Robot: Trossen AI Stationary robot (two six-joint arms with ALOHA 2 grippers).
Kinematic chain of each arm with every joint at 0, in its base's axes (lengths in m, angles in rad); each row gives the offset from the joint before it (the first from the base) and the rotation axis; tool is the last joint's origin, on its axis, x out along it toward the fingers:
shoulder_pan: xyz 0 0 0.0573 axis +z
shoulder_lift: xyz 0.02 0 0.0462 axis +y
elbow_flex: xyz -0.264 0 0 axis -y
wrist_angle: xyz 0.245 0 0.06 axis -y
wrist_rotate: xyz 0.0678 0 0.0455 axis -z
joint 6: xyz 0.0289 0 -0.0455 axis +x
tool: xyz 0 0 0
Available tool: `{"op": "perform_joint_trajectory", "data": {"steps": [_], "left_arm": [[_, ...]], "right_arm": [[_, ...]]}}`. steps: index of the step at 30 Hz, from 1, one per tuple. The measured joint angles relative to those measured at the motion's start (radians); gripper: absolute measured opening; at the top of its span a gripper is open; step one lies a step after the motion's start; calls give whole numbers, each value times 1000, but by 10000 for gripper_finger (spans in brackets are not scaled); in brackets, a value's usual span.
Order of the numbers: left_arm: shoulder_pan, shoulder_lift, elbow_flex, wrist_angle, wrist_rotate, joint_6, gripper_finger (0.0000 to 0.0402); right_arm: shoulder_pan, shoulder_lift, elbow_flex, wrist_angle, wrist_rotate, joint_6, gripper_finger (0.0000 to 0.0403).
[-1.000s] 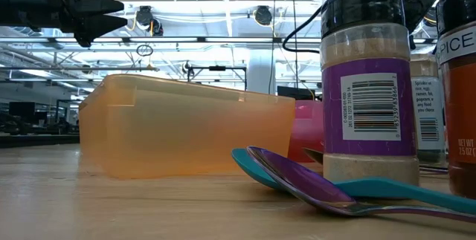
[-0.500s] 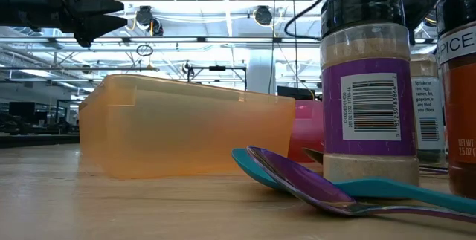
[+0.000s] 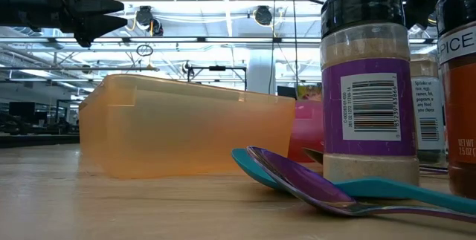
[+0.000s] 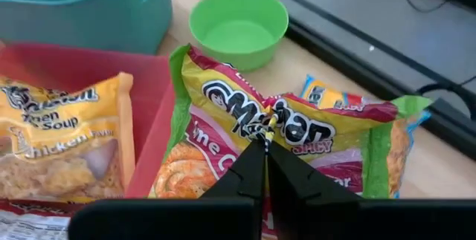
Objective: Pick & Place Food Item
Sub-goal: Put the green noodle pack into the red bin
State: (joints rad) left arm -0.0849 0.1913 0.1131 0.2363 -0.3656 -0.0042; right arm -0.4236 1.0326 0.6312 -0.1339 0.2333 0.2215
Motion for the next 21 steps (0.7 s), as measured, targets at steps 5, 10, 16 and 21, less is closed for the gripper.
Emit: {"op": "perform_joint_trajectory", "data": {"steps": [5,10,16,21], "left_arm": [[0,0,0,0,0,0,253],[0,0,0,0,0,0,253],[0,0,0,0,0,0,253],[0,0,0,0,0,0,253]], "right_arm": [[0,-16,0,82,0,-37,1],[0,-16,1,195,-19,-74,0],[0,-15,2,333,-212,-89,0],[0,-15,2,402,-374,-75,0]]}}
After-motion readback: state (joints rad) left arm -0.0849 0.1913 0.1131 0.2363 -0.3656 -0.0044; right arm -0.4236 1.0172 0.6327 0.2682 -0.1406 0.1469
